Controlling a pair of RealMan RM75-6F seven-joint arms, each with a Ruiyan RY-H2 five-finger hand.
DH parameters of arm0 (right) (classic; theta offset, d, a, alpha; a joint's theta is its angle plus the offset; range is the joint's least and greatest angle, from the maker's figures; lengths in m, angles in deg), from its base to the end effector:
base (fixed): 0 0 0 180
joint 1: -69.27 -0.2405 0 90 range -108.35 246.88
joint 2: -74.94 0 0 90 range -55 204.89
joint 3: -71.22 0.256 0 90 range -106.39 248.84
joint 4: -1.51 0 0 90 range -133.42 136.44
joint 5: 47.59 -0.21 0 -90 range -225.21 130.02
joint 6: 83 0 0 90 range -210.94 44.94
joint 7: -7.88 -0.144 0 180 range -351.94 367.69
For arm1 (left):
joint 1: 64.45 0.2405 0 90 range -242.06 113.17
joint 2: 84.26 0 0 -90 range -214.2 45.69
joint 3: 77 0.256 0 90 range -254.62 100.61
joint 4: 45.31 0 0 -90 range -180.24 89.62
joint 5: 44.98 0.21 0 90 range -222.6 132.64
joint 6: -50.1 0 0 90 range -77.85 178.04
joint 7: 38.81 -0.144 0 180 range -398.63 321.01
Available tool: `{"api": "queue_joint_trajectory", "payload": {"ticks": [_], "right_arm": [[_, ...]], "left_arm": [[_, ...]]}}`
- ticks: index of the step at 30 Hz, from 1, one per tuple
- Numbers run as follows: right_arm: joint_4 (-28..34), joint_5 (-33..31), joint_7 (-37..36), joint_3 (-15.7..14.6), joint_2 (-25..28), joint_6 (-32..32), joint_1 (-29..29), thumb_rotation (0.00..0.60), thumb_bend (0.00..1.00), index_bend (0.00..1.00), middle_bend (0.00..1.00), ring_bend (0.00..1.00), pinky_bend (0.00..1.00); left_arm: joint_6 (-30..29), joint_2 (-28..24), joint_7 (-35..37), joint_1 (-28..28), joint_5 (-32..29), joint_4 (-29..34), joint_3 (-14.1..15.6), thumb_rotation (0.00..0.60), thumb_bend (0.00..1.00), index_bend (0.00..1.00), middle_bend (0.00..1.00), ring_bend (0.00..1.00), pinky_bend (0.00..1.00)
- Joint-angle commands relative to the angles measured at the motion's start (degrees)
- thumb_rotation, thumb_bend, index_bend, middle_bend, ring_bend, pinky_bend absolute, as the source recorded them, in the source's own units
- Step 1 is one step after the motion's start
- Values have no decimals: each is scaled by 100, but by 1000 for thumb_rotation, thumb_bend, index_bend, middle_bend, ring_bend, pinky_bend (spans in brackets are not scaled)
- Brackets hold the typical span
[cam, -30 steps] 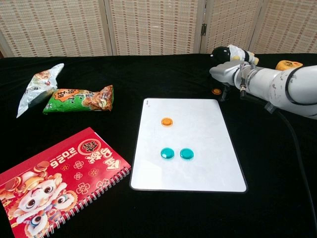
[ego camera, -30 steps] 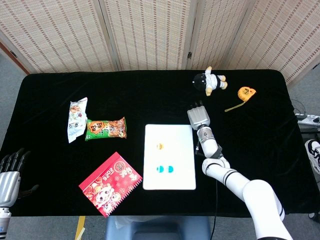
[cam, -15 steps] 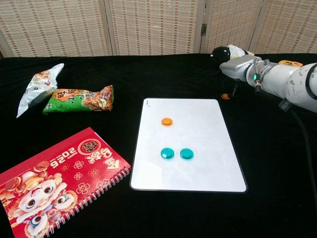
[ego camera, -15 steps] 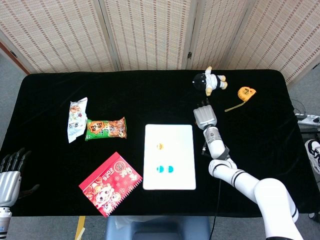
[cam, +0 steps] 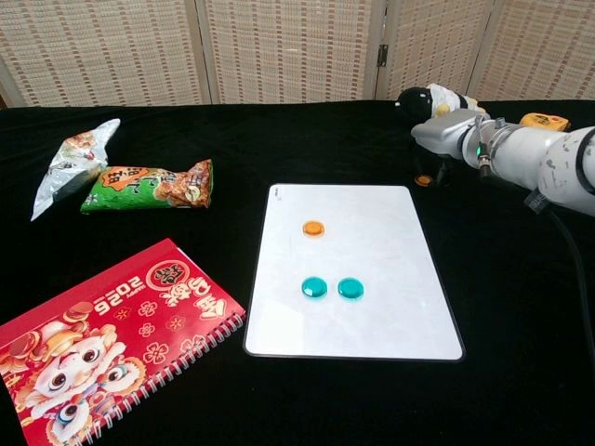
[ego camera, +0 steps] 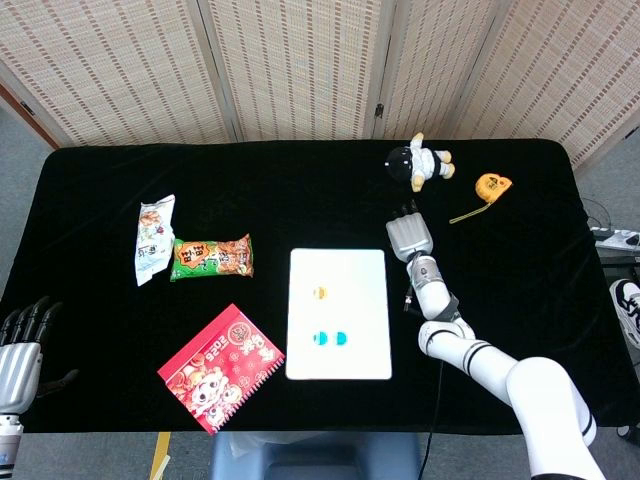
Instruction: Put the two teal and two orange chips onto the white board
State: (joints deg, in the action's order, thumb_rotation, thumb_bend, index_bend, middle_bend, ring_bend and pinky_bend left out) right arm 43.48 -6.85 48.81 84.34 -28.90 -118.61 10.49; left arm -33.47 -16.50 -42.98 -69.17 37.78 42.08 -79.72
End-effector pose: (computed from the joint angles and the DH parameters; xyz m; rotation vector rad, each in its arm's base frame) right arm -0.1746 -0.4659 -0.0392 1.8009 -0.6986 0.3846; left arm -0.3320 0.1804 0.1463 -1.3767 -0.8777 -0.7877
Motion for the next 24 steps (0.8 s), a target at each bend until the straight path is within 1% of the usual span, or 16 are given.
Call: {"api": "queue_joint_trajectory", "payload": {"ticks": [1, 6, 15, 24], "right_arm": [[-1, 37, -34, -12, -5, -24, 11, 600, 292, 356, 162, 67, 0], [-3, 122, -121, -26, -8, -41, 30, 600, 291, 315, 160, 65, 0], [-20, 259, -200, -83, -53, -81, 81, 600, 292, 313, 160, 66, 0], [-196, 324, -251, -80, -177, -59, 99, 600, 291, 358, 168, 70, 0]], "left_arm": [[2, -6, -2, -3, -9, 7, -6, 600, 99, 0, 0, 0, 0], [11, -27, -10, -11, -10, 22, -8, 600, 97, 0, 0, 0, 0], [41, -12, -24, -38, -7, 19, -8, 600, 97, 0, 0, 0, 0], [58, -21, -39, -56, -8, 26, -11, 600, 97, 0, 0, 0, 0]]}}
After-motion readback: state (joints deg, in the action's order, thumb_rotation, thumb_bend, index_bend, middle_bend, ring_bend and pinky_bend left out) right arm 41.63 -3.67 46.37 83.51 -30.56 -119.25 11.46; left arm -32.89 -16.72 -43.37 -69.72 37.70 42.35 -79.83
